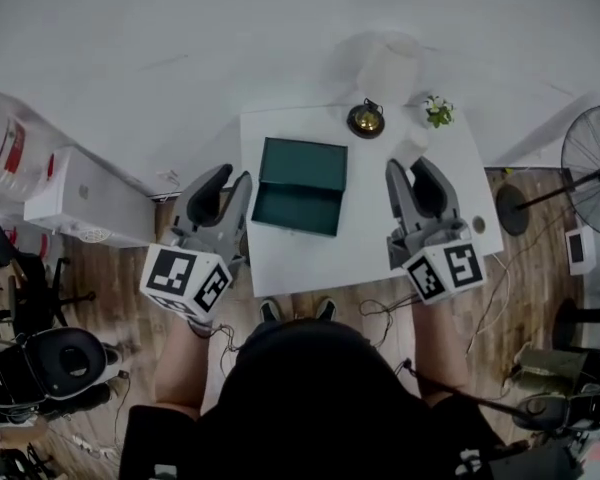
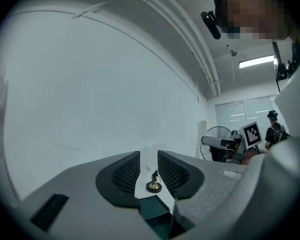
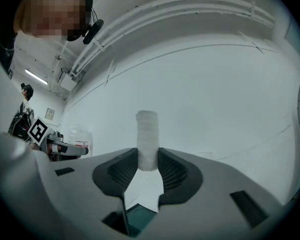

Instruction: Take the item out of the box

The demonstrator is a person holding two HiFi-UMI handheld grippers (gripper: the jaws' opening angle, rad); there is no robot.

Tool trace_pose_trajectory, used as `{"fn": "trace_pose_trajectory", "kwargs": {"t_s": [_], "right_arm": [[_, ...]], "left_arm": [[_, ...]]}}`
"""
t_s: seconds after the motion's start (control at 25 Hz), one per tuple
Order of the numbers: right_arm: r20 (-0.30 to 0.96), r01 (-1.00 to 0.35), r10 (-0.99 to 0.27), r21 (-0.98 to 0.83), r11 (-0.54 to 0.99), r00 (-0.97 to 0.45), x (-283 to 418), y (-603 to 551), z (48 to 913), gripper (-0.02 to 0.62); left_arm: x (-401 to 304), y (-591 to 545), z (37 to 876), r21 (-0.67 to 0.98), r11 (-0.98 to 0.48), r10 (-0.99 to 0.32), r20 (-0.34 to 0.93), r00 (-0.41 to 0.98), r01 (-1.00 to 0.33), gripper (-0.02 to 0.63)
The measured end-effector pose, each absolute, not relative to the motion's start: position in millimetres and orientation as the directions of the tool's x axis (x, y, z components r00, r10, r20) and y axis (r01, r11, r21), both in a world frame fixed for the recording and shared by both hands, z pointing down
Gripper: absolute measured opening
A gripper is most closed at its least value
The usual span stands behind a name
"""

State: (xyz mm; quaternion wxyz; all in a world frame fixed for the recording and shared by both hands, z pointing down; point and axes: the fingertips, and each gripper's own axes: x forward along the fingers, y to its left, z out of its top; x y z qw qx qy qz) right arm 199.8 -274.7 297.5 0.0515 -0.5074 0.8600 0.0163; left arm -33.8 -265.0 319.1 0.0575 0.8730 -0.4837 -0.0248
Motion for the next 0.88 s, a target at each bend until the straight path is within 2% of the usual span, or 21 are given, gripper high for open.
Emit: {"fn": "trace_pose_trajectory", "kwargs": {"t_s": [0.28,0.88], "right_arm": [[-0.098,-0.89,-0.887,-0.03,0.455,-0.451,212.8,-276.1,304.9,0.132],[-0.095,-0.899,-0.897,-0.04,0.437,-0.432,223.0,-276.4,306.6,0.132]], "left_arm": [[-73.3,-275.3,303.9,0.105,-0.442,-0.897,-0.026,0.442,-0.891,0.107],[-62.2,-272.5,313.3,0.127,-0.467,-0.882,-0.001,0.471,-0.875,0.107]]}}
